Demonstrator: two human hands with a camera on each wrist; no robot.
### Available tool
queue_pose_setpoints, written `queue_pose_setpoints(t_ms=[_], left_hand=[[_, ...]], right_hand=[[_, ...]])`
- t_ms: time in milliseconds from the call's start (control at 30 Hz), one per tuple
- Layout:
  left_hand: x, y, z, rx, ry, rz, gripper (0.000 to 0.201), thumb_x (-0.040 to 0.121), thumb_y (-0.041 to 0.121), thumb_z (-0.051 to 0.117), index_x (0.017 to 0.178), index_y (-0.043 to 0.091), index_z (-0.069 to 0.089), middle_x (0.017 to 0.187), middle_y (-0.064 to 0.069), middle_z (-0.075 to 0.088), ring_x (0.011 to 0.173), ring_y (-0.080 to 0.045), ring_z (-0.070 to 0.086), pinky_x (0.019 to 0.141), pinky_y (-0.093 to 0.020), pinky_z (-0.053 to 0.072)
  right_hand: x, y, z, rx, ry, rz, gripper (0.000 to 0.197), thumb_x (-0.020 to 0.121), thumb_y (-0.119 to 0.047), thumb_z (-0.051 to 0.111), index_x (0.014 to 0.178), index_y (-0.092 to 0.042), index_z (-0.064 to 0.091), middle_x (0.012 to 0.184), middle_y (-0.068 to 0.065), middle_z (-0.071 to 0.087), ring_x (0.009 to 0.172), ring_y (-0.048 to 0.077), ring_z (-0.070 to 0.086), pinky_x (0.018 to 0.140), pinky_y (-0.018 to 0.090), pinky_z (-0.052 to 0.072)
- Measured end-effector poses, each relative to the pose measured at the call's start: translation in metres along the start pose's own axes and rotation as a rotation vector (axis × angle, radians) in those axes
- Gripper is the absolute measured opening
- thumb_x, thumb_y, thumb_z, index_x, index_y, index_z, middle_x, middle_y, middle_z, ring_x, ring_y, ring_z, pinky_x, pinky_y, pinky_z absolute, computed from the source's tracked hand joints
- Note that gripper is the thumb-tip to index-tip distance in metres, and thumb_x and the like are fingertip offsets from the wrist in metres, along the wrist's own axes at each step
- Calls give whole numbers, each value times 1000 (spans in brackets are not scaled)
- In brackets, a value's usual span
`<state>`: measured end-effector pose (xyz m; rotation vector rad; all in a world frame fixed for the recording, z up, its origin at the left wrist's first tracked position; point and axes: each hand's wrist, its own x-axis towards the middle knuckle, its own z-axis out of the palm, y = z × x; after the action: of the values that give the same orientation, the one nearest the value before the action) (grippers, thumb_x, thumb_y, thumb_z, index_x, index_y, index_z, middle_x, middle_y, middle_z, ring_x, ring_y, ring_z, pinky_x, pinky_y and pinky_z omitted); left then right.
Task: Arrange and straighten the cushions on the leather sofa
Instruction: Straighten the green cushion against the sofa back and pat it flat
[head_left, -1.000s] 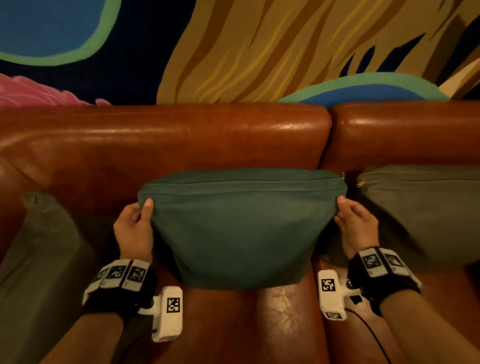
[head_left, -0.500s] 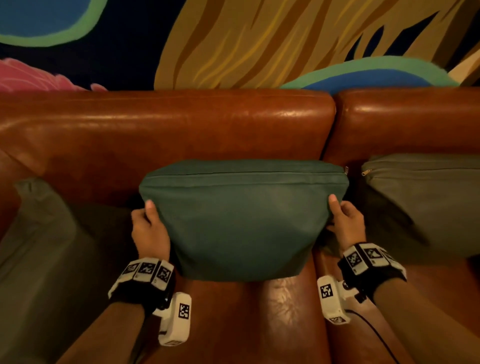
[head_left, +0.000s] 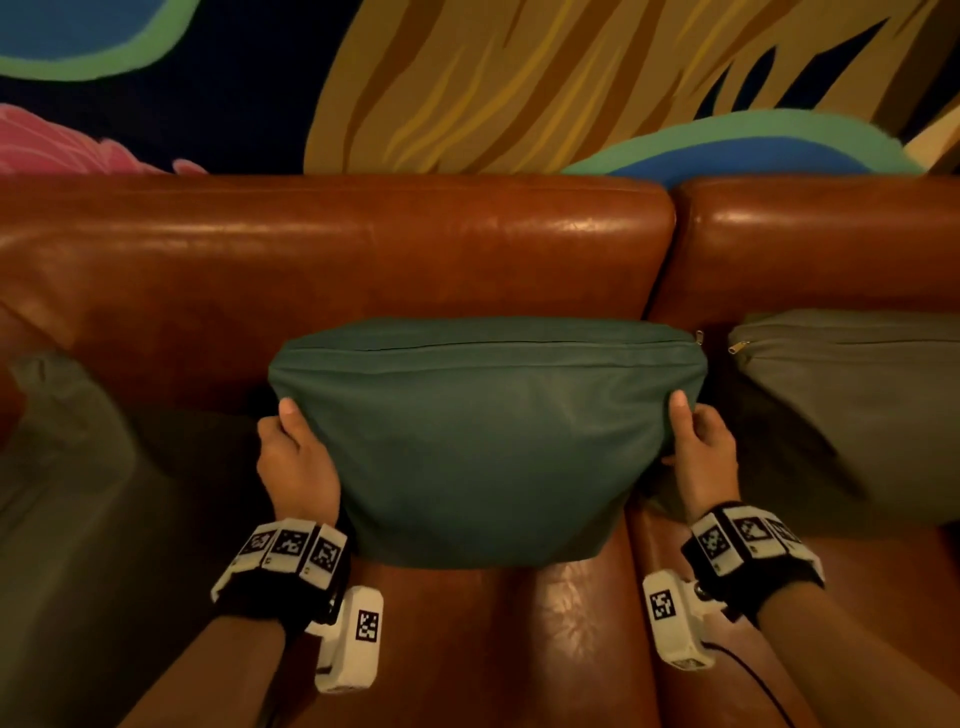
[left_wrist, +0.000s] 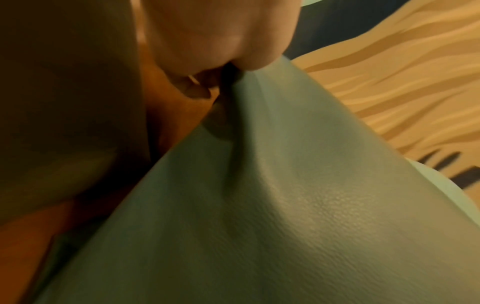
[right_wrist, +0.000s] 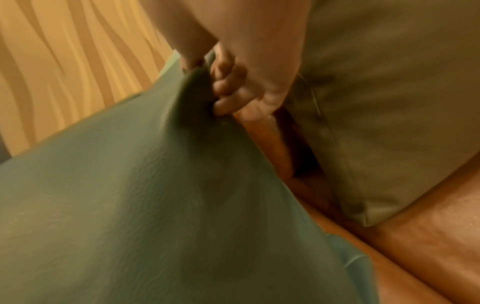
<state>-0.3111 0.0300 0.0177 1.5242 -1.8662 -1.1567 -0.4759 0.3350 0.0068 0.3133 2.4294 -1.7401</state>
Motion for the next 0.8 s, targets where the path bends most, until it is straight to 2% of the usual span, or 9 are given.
queue_pose_setpoints(t_ms=[100,167,267,367,467,533,633,733,800], left_hand=[[8,-1,-8,2,-41,68,41,104,30,33,121,-1,54,116,-24,59,108,-36,54,83,-34,35],[11,-5,-12,-4,-39,66,38,103,28,35,121,-1,53,115,-23,59,106,-33,53,81,-30,33],[7,-9,-7,31,-61,14,38,103,27,34,123,-3,50,122,-29,56,115,-40,51,89,-37,36],[15,-11,2,41,55,84,38,103,24,35,126,-4,48,126,-30,50,119,-43,47,97,-42,34],[12,-9,1,109,230,252,49,100,26,37,138,-4,38,136,-32,39,125,-44,37,106,-44,28],[-17,-3,7,203,183,552,52,101,29,33,142,-1,34,143,-31,36,133,-42,31,112,-42,21],[-72,-6,37,346,-228,982,54,102,28,22,154,16,10,160,-11,15,149,-24,7,120,-37,3],[-70,-18,54,423,-407,974,56,102,29,21,154,21,4,159,-6,16,149,-17,4,120,-36,3],[-44,-28,49,645,-371,976,57,100,44,21,152,20,16,156,-5,23,145,-26,16,115,-47,8]], right_hand=[[1,0,-7,-25,-7,-107,20,100,-22,53,89,-7,61,78,-4,61,61,-13,55,62,4,42],[3,7,-6,-52,29,-127,24,98,-26,57,80,-11,57,76,2,59,66,-5,56,70,15,46],[9,20,9,-95,44,-4,31,96,-37,59,89,-7,58,92,16,65,92,29,63,87,42,50],[8,12,15,-120,188,-47,33,96,-31,59,117,-7,54,110,14,58,105,32,58,85,30,41],[-23,-7,14,-133,279,-366,49,99,-28,50,142,-6,38,135,17,48,115,26,52,98,31,41],[-55,-14,32,-328,124,-701,50,98,-25,42,145,-7,36,145,10,44,134,21,39,117,28,25],[-92,-15,84,-584,-280,-1035,55,96,-17,39,149,-11,28,153,1,31,147,13,21,121,29,10],[-90,-7,117,-663,-470,-1015,55,101,-23,35,152,-10,18,158,3,19,150,8,8,123,28,5],[-63,2,108,-822,-459,-1086,52,105,-35,31,150,-10,25,156,3,26,147,14,22,120,32,13]])
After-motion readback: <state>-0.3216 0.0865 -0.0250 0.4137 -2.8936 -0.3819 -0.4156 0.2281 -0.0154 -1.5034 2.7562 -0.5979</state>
